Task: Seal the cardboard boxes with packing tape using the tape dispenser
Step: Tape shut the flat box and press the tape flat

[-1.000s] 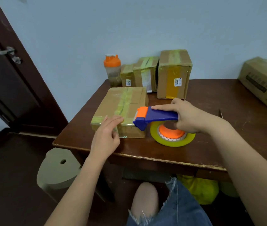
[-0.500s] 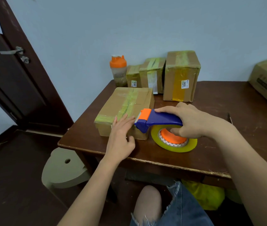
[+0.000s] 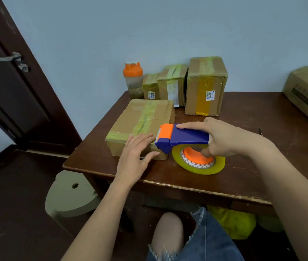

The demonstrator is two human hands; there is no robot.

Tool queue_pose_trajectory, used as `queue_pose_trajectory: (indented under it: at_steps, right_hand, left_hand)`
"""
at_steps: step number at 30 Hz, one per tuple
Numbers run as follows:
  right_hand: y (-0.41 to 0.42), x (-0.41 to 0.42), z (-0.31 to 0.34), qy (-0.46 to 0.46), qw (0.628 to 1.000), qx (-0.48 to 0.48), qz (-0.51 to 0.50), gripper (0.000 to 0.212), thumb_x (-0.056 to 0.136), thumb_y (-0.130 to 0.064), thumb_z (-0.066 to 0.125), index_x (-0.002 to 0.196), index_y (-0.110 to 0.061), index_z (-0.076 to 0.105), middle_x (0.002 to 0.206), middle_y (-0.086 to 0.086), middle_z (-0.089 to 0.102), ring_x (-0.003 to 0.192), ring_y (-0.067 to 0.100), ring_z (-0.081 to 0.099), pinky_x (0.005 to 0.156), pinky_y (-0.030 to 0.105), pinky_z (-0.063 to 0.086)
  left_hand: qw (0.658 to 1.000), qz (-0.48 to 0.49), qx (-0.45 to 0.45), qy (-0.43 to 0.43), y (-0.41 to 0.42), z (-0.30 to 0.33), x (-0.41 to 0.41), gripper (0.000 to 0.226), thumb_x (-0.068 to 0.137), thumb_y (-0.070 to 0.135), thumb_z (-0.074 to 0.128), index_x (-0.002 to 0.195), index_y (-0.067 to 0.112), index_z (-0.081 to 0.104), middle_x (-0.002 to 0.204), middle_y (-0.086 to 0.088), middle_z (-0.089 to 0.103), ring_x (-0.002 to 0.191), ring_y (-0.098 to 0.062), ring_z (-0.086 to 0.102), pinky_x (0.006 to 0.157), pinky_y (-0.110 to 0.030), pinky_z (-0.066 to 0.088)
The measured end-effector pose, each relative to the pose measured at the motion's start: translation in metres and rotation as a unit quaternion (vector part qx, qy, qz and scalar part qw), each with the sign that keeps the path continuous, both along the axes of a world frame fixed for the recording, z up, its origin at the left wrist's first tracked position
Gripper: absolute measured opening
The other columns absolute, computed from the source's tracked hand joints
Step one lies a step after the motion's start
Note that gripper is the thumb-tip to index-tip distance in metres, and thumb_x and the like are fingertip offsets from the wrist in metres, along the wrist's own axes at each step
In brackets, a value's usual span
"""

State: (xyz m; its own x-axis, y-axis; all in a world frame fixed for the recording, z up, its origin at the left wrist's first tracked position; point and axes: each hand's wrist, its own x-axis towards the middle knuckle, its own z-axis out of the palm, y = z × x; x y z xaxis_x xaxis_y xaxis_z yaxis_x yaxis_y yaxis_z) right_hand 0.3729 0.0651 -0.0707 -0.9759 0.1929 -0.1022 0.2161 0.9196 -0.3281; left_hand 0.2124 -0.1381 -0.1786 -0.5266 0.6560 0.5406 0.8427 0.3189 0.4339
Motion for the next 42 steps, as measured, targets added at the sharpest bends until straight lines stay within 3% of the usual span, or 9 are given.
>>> queue_pose_trajectory:
  at_steps: [7,14,18,22,27,34,42]
  right_hand:
    - [0.009,0.003,0.001,0.000,0.999,-0.032,0.018,0.096,0.079,-0.021,0.078,0.128,-0.071,0.013,0.107,-0.006,0.039,0.093,0.015,0.048,0.077,0.027,0.047]
    - [0.036,0.039,0.012,-0.026,0.999,-0.004,-0.031,0.083,0.080,-0.023,0.077,0.132,-0.067,0.029,0.100,-0.010,0.041,0.086,0.009,0.048,0.073,0.023,0.040]
    - [0.035,0.047,0.006,-0.010,1.000,-0.005,-0.026,0.080,0.085,-0.021,0.072,0.134,-0.065,0.028,0.097,-0.011,0.039,0.085,0.008,0.043,0.072,0.024,0.037]
    - [0.032,0.045,0.006,-0.013,1.000,0.015,-0.016,0.083,0.085,-0.016,0.070,0.136,-0.063,0.025,0.098,-0.014,0.037,0.091,0.009,0.041,0.076,0.026,0.041]
    - [0.027,0.041,0.006,-0.021,0.999,0.041,-0.018,0.084,0.086,-0.011,0.065,0.137,-0.064,0.024,0.102,-0.010,0.039,0.099,0.012,0.039,0.080,0.032,0.048]
    - [0.020,0.034,0.006,-0.030,0.994,0.102,-0.023,0.082,0.090,-0.011,0.051,0.136,-0.068,0.015,0.105,-0.005,0.035,0.094,0.014,0.034,0.063,0.026,0.035]
    - [0.012,0.028,0.007,-0.040,0.992,0.114,-0.031,0.080,0.089,-0.013,0.053,0.136,-0.068,0.020,0.111,-0.005,0.037,0.098,0.016,0.035,0.074,0.033,0.046]
  left_hand:
    - [1.000,-0.007,0.000,-0.003,-0.002,0.004,0.001,0.044,0.087,0.031,0.071,0.130,0.023,0.061,0.134,0.007,0.060,0.130,-0.008,0.046,0.116,-0.013,0.001]
    - [0.999,0.010,0.043,-0.011,0.001,0.000,-0.001,0.042,0.084,0.032,0.074,0.124,0.022,0.066,0.129,0.008,0.061,0.125,-0.001,0.046,0.116,-0.013,0.000]
    - [0.999,0.031,0.040,0.002,0.006,0.002,0.005,0.050,0.080,0.048,0.072,0.124,0.024,0.065,0.130,0.010,0.060,0.127,-0.006,0.048,0.118,-0.019,-0.003]
    - [0.996,0.075,-0.038,0.032,0.010,0.008,0.016,0.066,0.078,0.066,0.062,0.133,0.029,0.058,0.141,0.005,0.054,0.138,-0.015,0.037,0.120,-0.035,-0.004]
    - [0.990,0.095,-0.083,0.063,0.018,0.009,0.024,0.053,0.086,0.060,0.059,0.135,0.042,0.052,0.142,-0.003,0.051,0.141,-0.027,0.032,0.117,-0.046,-0.008]
    - [0.993,0.088,-0.068,0.049,0.019,0.008,0.023,0.041,0.090,0.052,0.051,0.130,0.042,0.057,0.140,-0.005,0.055,0.139,-0.030,0.034,0.118,-0.054,-0.002]
    - [0.992,0.085,-0.074,0.053,0.018,0.008,0.022,0.043,0.091,0.051,0.044,0.131,0.042,0.057,0.138,-0.005,0.056,0.138,-0.032,0.036,0.118,-0.056,0.001]
